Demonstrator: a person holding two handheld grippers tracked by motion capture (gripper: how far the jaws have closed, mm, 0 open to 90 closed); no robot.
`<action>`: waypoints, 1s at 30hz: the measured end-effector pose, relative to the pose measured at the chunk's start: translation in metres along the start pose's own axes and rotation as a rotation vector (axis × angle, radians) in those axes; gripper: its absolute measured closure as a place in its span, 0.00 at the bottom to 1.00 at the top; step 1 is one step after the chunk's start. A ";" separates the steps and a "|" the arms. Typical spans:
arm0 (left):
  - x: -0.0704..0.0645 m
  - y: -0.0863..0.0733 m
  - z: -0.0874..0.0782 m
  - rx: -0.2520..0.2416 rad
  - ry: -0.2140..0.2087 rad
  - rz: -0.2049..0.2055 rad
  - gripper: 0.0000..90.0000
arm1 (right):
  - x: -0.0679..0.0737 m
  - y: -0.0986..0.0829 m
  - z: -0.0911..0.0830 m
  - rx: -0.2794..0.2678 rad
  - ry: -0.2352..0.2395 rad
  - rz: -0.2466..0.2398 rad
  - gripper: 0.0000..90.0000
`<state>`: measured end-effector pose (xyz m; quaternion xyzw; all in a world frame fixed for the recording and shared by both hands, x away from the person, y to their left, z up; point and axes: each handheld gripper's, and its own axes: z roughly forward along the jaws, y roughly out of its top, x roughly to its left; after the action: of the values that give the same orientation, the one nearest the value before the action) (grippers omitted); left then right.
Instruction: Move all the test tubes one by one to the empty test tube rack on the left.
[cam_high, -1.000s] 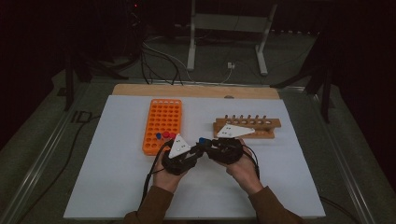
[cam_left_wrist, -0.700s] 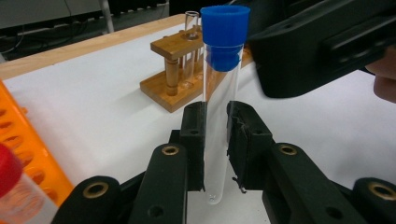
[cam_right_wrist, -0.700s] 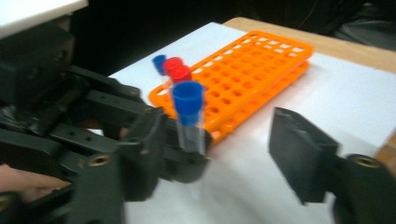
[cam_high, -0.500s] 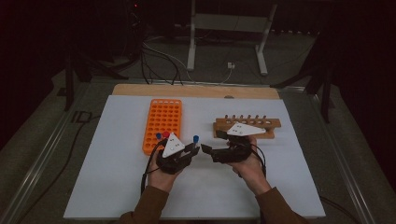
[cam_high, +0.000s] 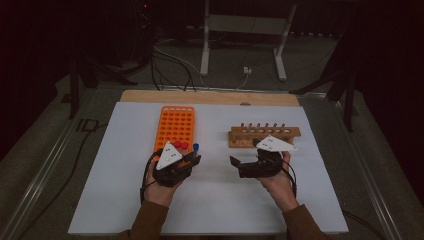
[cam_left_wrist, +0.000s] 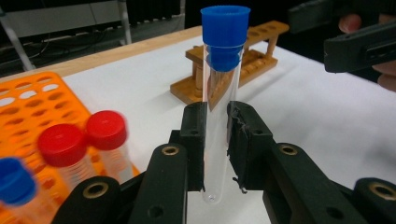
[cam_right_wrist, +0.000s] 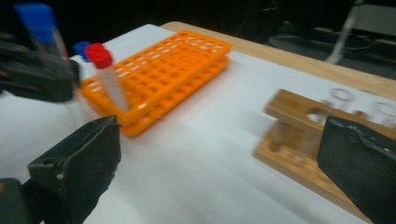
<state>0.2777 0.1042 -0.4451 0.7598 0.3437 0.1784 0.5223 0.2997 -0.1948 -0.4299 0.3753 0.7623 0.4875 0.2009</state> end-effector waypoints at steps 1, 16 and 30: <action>0.002 0.000 -0.002 -0.007 -0.001 -0.008 0.85 | -0.002 -0.001 -0.002 -0.002 -0.014 -0.003 0.00; 0.017 0.005 -0.021 -0.011 0.026 0.001 0.85 | -0.027 -0.017 -0.023 -0.028 -0.084 0.064 0.00; 0.038 0.003 -0.046 -0.038 0.089 -0.022 0.85 | -0.029 -0.019 -0.029 -0.045 -0.093 0.073 0.00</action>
<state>0.2762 0.1609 -0.4275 0.7373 0.3714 0.2125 0.5227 0.2917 -0.2387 -0.4361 0.4207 0.7269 0.4933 0.2267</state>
